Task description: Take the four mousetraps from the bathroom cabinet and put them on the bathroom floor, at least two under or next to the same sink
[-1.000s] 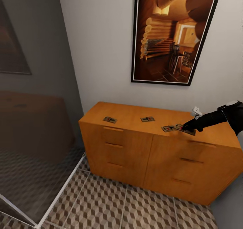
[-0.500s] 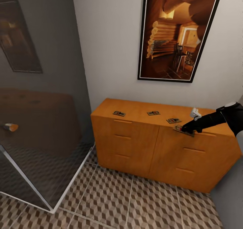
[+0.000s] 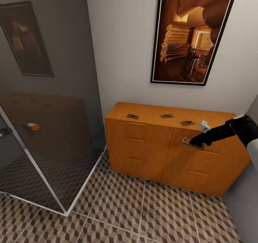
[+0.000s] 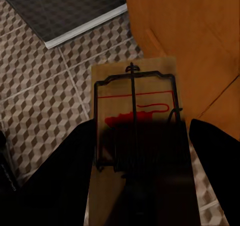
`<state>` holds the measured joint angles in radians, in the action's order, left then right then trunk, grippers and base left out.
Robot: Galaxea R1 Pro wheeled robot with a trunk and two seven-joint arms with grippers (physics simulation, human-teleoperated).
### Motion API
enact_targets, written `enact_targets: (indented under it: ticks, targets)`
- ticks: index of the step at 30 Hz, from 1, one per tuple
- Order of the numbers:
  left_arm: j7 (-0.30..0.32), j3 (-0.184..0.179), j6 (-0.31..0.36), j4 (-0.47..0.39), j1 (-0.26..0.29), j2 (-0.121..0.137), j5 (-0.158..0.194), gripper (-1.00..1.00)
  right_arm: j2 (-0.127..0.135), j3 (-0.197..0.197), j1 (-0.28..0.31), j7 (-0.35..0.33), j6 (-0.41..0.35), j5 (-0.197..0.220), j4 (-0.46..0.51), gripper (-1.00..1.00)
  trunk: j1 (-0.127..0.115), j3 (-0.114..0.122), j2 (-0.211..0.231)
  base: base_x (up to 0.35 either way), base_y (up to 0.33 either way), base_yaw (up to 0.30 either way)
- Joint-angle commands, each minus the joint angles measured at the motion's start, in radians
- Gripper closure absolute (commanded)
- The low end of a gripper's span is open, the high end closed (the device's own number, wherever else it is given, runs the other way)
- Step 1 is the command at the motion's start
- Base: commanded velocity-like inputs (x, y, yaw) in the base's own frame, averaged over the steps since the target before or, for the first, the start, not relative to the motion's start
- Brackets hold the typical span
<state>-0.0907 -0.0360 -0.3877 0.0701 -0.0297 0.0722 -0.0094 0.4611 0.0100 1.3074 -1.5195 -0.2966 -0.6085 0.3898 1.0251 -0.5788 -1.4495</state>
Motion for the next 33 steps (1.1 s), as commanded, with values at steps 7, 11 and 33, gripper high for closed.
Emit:
enact_targets:
  ticks: [7,11,33]
  targets:
    - [-0.004,-0.003,-0.005,-0.001,0.001,0.0,-0.001,-1.0,-0.023,0.001,0.001,0.073,0.073,-0.004,-0.12,1.0,0.0,-0.001,-0.001,-0.014,0.011,0.0]
    - [-0.004,-0.003,-0.005,-0.009,0.001,0.0,-0.001,-1.0,-0.038,0.001,0.001,0.12,0.124,-0.004,-0.201,1.0,0.0,-0.001,-0.001,-0.002,0.002,0.0]
    - [-0.004,-0.001,-0.005,-0.052,0.001,-0.002,-0.001,-1.0,-0.107,0.002,-0.168,0.299,0.369,-0.005,-0.373,1.0,0.0,-0.001,-0.001,0.0,0.0,0.0]
